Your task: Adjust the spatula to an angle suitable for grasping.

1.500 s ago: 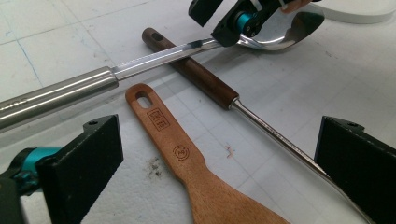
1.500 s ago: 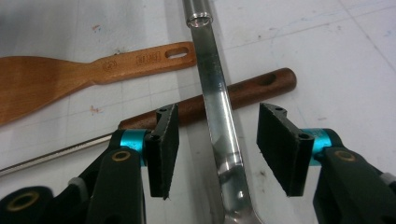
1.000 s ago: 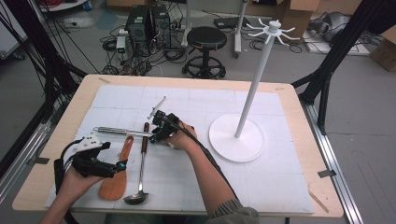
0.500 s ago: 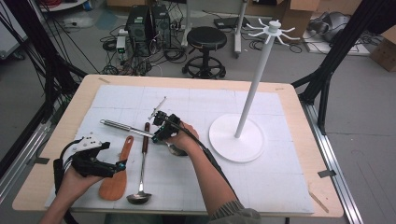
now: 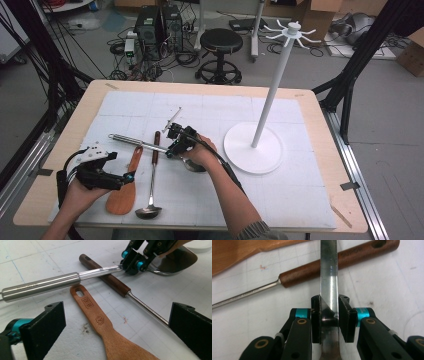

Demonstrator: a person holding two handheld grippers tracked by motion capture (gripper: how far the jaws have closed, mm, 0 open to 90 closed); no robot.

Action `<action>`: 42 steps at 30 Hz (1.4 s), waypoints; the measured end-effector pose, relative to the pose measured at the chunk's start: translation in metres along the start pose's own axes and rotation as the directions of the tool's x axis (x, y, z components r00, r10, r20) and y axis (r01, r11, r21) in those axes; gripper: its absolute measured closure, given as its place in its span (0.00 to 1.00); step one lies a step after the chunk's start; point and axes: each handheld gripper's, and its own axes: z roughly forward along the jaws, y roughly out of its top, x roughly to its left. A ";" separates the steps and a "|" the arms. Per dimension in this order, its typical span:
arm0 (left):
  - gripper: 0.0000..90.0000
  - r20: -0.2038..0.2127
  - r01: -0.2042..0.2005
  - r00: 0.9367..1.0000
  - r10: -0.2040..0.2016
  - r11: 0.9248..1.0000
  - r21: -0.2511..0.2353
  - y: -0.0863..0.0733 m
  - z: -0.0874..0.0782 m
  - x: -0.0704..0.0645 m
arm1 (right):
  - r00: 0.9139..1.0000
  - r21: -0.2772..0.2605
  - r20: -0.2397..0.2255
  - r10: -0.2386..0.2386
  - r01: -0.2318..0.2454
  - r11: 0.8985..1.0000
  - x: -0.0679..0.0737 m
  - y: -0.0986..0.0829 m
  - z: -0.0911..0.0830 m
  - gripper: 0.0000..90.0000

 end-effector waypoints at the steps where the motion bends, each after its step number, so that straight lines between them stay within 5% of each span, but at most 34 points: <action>1: 0.02 -0.001 0.005 1.000 -0.005 1.000 0.000 0.000 0.000 0.000 | 1.000 -0.002 -0.002 0.000 0.000 1.000 0.001 -0.002 -0.001 0.83; 29: 0.02 -0.006 -0.002 1.000 0.002 1.000 0.004 0.000 0.000 0.000 | 1.000 -0.046 0.016 -0.012 0.012 0.999 0.023 -0.061 -0.037 0.83; 42: 0.02 -0.005 -0.003 1.000 0.003 1.000 0.007 0.000 0.001 -0.001 | 0.999 -0.044 0.028 0.021 -0.020 0.999 0.030 -0.086 -0.049 0.83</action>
